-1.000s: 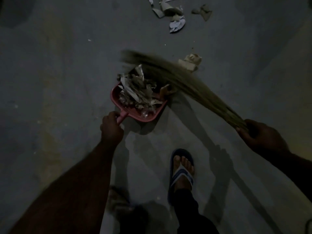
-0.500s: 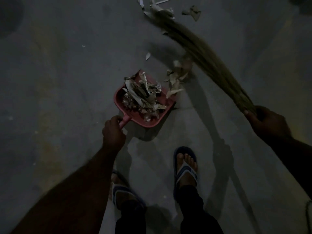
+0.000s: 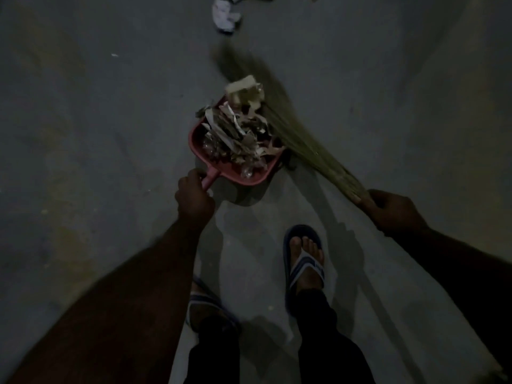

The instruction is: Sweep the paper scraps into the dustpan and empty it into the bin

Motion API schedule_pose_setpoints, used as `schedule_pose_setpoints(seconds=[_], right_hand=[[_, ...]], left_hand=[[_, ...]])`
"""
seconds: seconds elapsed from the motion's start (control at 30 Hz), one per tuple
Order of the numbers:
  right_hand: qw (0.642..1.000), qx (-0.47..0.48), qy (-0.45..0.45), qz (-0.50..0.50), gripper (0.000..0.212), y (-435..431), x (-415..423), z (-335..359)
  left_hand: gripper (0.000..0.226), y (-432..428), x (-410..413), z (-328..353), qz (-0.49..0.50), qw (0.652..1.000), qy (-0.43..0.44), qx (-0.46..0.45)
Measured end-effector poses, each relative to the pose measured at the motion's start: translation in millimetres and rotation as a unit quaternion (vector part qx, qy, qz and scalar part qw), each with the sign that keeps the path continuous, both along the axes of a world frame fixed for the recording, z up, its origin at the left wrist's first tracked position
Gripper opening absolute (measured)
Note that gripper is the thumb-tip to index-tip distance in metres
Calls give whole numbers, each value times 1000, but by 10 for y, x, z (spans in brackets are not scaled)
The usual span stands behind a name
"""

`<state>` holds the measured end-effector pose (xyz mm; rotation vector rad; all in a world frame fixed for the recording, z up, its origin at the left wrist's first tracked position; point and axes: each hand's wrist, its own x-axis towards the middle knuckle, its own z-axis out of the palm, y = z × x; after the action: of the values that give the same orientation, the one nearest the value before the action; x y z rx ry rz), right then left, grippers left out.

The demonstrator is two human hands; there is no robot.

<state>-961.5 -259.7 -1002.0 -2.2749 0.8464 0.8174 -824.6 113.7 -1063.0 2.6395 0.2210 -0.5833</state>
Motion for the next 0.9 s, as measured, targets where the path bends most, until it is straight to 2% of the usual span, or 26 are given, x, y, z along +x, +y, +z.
schedule_pose_setpoints(seconds=[0.1,0.3,0.5,0.63,0.9], right_hand=[[998,-22,-44,37,31,-5,-129,31],[993,-62,-92,44,33,-70,-178,237],[983,-106,-124,85,48,-162,-66,240],[975,-136,-132,119,63,-156,6,197],[963,-161,-167,135,53,83,576,245]], left_hand=[[46,-38,98,-6,-1,1000,-19,-4],[50,78,323,70,1,999,-47,-15],[52,139,504,136,0,995,-80,-51],[51,133,610,146,39,993,-86,-73],[49,325,889,362,75,986,-121,-81]])
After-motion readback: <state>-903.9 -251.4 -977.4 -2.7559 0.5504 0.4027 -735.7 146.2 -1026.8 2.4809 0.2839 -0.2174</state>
